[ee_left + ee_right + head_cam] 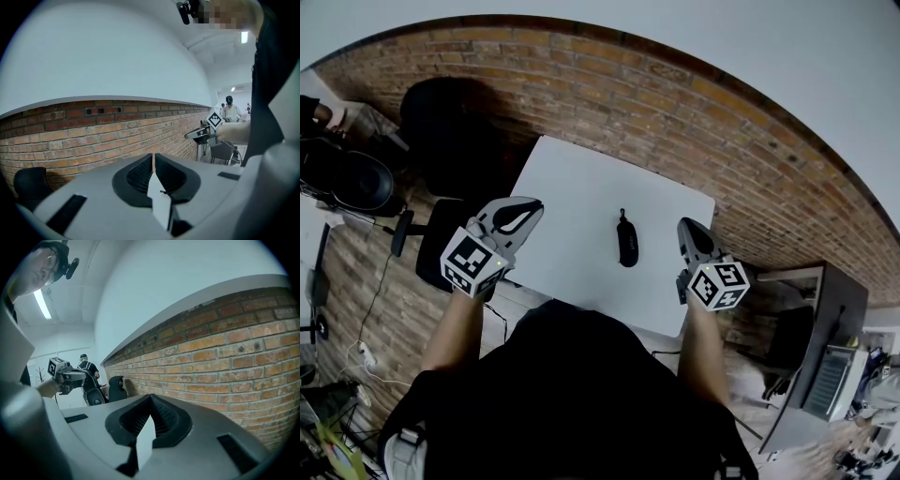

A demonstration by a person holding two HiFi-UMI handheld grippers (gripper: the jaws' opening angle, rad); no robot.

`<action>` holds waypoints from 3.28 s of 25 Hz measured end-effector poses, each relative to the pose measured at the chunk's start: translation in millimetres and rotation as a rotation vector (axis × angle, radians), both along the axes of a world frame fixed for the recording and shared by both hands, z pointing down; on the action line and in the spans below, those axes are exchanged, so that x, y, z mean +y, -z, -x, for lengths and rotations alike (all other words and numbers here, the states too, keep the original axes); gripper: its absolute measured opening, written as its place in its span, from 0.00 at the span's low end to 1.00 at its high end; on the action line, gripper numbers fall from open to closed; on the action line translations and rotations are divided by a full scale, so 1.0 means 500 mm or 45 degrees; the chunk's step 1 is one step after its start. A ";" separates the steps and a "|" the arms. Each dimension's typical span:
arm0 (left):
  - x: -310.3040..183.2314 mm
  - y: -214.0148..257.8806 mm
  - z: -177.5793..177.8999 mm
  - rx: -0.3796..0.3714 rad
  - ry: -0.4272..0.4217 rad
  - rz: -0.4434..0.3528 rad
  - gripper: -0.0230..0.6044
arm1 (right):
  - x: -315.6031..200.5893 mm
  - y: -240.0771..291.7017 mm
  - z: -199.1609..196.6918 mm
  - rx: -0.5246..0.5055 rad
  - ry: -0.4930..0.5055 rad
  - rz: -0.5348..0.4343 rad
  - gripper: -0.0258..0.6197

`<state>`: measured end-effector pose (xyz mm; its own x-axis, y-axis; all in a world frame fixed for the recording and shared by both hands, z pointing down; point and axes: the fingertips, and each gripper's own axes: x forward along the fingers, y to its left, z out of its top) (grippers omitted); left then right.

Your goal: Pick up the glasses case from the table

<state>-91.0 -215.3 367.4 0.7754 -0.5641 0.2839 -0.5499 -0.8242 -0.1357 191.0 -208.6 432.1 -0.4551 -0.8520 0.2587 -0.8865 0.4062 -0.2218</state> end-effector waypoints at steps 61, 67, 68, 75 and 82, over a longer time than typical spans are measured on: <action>-0.123 -0.174 0.050 -0.032 -0.051 0.223 0.08 | -0.095 -0.403 0.056 0.114 -0.002 0.477 0.10; -0.133 -0.185 0.050 -0.034 -0.046 0.250 0.08 | -0.097 -0.434 0.057 0.190 0.015 0.495 0.15; -0.134 -0.188 0.051 -0.035 -0.048 0.252 0.08 | -0.098 -0.438 0.058 0.191 0.016 0.501 0.16; -0.143 -0.204 0.061 -0.040 -0.049 0.262 0.08 | -0.096 -0.479 0.062 0.243 0.033 0.545 0.20; -0.150 -0.216 0.074 -0.050 -0.038 0.288 0.08 | -0.093 -0.519 0.077 0.269 0.063 0.587 0.27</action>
<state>-128.1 -290.3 475.6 0.7765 -0.4600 0.4306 -0.5231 -0.8516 0.0336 152.2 -255.0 691.8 -0.3894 -0.6064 0.6932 -0.9134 0.3513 -0.2058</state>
